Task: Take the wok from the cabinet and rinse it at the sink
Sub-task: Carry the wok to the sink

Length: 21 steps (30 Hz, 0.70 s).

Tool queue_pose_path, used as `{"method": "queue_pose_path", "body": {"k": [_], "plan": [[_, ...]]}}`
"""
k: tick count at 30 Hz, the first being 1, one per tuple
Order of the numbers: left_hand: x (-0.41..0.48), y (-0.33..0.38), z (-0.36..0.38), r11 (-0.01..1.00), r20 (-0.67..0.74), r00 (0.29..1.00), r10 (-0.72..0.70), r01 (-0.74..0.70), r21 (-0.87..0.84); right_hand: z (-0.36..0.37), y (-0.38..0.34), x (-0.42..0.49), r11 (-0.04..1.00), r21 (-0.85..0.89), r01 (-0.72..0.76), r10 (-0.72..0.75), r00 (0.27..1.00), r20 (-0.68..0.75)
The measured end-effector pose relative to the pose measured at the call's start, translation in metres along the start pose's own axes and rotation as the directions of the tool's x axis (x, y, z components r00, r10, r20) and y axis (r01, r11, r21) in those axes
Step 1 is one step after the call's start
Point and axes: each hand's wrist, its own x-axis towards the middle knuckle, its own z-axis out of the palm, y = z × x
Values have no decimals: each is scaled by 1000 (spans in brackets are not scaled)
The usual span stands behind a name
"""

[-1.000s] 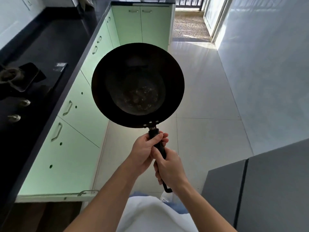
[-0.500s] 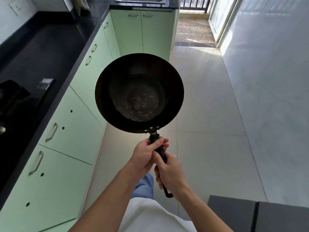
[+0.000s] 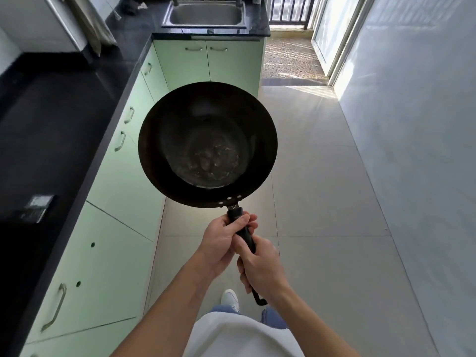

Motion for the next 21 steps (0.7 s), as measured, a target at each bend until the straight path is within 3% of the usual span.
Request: {"method": "queue_pose_path", "body": {"k": [12, 21], "plan": [[144, 80, 30, 998, -24, 1000, -14, 16, 68, -28, -51, 152, 996, 74, -40, 40, 999, -1], [278, 168, 111, 999, -60, 998, 14, -12, 35, -100, -127, 305, 996, 63, -59, 57, 998, 36]]}}
